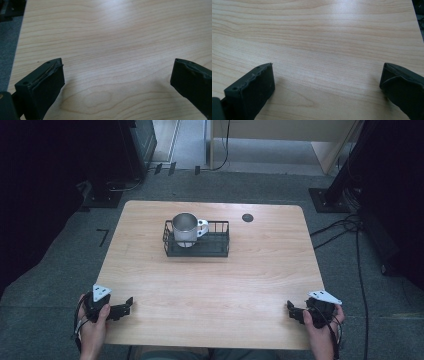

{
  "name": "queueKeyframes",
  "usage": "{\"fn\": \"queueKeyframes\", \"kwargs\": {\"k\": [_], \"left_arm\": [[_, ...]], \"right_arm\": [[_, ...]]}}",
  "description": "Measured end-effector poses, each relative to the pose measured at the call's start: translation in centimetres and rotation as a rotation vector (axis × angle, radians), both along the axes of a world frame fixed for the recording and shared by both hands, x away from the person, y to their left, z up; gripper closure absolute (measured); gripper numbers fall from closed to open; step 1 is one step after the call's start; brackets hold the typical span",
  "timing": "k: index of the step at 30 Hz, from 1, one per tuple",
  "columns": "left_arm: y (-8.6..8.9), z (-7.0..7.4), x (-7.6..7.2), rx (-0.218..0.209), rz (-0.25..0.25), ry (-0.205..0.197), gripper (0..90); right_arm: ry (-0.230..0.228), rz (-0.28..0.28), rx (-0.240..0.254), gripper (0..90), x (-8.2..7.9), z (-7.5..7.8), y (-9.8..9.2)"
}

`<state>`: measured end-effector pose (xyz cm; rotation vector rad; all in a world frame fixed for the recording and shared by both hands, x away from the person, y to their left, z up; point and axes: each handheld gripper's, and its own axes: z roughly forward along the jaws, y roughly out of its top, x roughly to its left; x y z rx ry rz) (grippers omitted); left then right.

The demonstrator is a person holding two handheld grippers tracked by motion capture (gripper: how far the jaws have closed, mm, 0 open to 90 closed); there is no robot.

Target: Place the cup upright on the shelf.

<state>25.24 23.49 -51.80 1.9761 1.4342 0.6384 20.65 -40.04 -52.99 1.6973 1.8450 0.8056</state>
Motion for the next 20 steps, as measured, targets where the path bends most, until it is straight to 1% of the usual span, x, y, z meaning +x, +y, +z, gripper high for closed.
{"fn": "queueKeyframes", "kwargs": {"k": [3, 4, 5, 7, 8, 15, 17, 18, 19, 20], "left_arm": [[-0.37, -0.08, -0.10, 0.031, -0.011, 0.008, 0.0], [-0.44, -0.09, -0.12, 0.034, -0.016, 0.012, 0.0], [-0.45, -0.10, -0.11, 0.029, -0.018, 0.017, 0.0], [-0.24, -0.14, 0.05, 0.003, -0.014, 0.038, 0.0], [-0.18, -0.12, 0.07, -0.001, -0.009, 0.040, 0.0], [-0.20, -0.13, 0.07, 0.001, -0.010, 0.040, 0.0], [-0.38, -0.14, 0.05, -0.002, 0.009, 0.038, 0.0], [-0.38, -0.14, 0.05, -0.002, 0.009, 0.038, 0.0], [-0.62, -0.13, -0.04, 0.000, 0.030, 0.039, 0.0], [-0.62, -0.13, -0.04, 0.000, 0.030, 0.039, 0.0]], "right_arm": [[0.000, 0.000, 0.000, 0.0, 0.00, 0.00, 0.00], [0.000, 0.000, 0.000, 0.0, 0.00, 0.00, 0.00], [0.000, 0.000, 0.000, 0.0, 0.00, 0.00, 0.00], [0.000, 0.000, 0.000, 0.0, 0.00, -0.01, 0.00], [0.000, 0.000, 0.000, 0.0, -0.01, -0.01, 0.00], [-0.001, -0.001, 0.000, 0.0, -0.01, -0.01, 0.01], [0.000, 0.001, -0.001, 0.0, -0.01, 0.00, 0.00], [0.000, 0.001, -0.001, 0.0, -0.01, 0.00, 0.00], [0.000, 0.001, -0.001, 0.0, -0.01, 0.00, 0.00], [0.000, 0.000, 0.000, 0.0, 0.00, 0.00, 0.00]]}}
